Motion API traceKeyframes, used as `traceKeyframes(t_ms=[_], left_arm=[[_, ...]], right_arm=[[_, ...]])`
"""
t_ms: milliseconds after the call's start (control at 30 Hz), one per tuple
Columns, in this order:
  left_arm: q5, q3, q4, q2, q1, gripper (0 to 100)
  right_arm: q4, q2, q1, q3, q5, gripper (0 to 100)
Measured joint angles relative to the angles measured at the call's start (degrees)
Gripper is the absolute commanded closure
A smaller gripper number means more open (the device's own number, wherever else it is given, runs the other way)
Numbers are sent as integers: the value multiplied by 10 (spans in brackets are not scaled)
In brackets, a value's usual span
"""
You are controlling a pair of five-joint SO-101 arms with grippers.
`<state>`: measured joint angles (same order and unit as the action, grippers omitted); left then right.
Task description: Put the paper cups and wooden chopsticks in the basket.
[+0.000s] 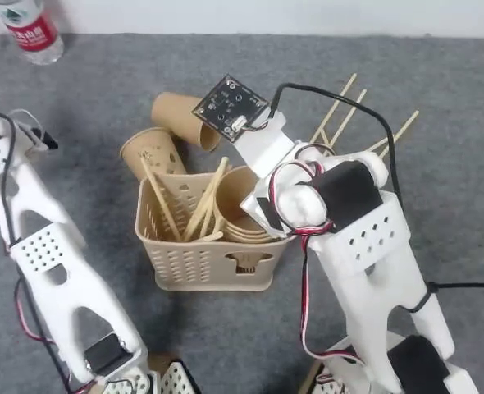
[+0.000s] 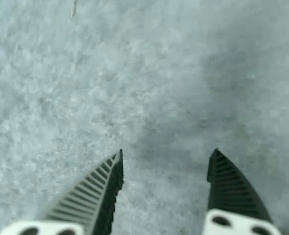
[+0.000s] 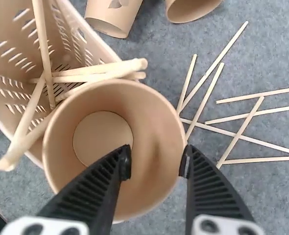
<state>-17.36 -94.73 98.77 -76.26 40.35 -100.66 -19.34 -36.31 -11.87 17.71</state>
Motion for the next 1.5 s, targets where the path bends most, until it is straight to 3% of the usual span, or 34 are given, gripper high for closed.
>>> traceKeyframes(t_ms=[533, 767, 1233, 1367, 1500], left_arm=[[33, 30, 5, 120, 1, 731], [49, 172, 5, 236, -16, 731], [129, 611, 5, 481, -70, 731], [137, 651, 5, 492, -77, 731], [160, 655, 5, 510, -75, 731]], right_arm=[[0, -5, 1, 22, 0, 826], [0, -5, 1, 73, -4, 826], [14, -5, 1, 140, -4, 828], [47, -5, 2, 193, -5, 991], [69, -15, 0, 213, -5, 994]])
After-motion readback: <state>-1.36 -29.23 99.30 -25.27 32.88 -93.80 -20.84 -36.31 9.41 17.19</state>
